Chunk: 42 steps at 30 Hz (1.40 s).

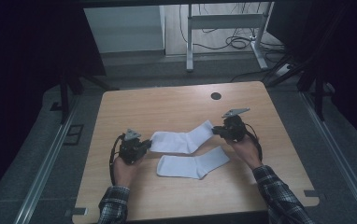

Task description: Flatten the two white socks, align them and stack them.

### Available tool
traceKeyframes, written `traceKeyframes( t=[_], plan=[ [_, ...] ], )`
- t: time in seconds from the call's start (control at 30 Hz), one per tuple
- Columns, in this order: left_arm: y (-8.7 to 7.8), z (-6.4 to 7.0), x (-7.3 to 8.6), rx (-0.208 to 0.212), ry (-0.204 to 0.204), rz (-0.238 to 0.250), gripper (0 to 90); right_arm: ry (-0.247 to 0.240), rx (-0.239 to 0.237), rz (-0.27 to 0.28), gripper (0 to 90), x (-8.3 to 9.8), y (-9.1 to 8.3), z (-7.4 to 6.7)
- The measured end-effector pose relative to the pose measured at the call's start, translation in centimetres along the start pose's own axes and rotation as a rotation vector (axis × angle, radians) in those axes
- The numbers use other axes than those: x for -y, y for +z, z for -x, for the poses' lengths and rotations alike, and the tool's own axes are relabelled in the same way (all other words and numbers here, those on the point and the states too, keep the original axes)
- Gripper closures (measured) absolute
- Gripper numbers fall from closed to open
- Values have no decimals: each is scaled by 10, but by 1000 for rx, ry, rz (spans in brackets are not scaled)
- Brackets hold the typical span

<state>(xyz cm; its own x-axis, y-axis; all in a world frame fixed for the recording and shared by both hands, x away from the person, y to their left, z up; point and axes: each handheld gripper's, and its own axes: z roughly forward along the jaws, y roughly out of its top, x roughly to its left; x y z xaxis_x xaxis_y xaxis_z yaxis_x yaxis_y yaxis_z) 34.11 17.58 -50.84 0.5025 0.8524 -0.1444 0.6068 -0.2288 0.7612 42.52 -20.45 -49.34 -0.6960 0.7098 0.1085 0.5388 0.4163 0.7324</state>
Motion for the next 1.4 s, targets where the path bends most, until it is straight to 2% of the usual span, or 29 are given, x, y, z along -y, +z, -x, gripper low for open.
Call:
traceKeyframes(
  t=[0.37,0.7,0.9,1.13,1.3,1.4],
  plan=[
    [-12,18,5,31,28,15,855,27,-9,22,802,17,-25,2],
    [-25,34,17,51,43,15,855,23,-30,49,805,32,-52,-13],
    [-33,43,24,64,52,3,855,14,-45,45,806,42,-63,-22],
    [-36,55,35,72,73,-38,855,12,-56,6,806,58,-71,-32],
    [-31,61,37,46,102,-70,854,2,-52,-27,803,66,-69,-36],
    [-21,61,39,26,108,-104,853,2,-36,-72,795,69,-61,-35]
  ],
)
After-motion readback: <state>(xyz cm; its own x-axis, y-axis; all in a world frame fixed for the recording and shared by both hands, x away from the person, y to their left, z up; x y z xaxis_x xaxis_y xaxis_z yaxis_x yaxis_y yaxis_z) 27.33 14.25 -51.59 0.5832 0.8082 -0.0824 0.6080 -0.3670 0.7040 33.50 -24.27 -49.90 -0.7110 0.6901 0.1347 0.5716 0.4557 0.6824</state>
